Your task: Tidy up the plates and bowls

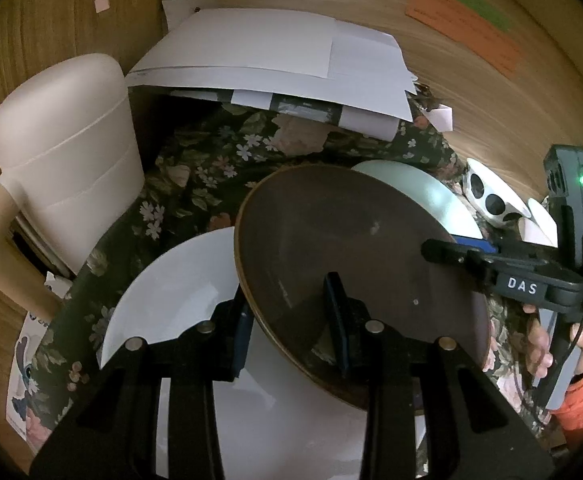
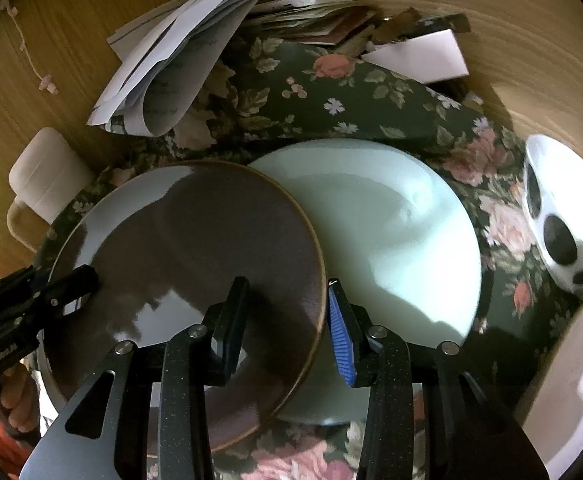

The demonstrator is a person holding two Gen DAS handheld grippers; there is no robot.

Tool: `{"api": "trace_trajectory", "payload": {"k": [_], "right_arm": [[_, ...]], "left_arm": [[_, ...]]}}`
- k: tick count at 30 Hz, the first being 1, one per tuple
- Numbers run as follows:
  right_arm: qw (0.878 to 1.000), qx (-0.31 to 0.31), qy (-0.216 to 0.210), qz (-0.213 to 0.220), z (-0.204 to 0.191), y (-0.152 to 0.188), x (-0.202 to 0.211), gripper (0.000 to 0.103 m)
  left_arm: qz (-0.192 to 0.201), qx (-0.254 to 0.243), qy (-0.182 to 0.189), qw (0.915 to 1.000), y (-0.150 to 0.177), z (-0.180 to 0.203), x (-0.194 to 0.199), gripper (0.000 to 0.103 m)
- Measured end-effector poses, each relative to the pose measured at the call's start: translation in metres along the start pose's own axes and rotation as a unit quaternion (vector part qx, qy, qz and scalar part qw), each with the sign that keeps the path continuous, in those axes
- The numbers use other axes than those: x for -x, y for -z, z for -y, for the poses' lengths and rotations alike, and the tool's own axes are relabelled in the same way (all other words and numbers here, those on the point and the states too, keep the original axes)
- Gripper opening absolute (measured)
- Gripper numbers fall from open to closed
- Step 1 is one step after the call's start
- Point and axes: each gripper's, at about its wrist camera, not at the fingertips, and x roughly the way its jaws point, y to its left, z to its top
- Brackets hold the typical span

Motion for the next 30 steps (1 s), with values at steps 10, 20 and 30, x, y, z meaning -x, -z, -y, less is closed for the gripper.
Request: {"api": "trace_trajectory", "payload": {"k": [10, 20, 30], "right_arm": [[1.000, -0.011, 0.005, 0.015, 0.008, 0.023, 0.029, 0.035], [0.999, -0.022, 0.020, 0.028, 0.013, 0.046, 0.062, 0.035], [0.998, -0.038, 0.030, 0.043, 0.014, 0.066, 0.086, 0.035]], "left_arm": [[-0.006, 0.006, 0.015, 0.9998, 0.010, 0.007, 0.002, 0.034], [-0.003, -0.005, 0.025, 0.9997, 0.020, 0.023, 0.013, 0.034], [0.000, -0.017, 0.039, 0.9991, 0.035, 0.042, 0.030, 0.034]]}}
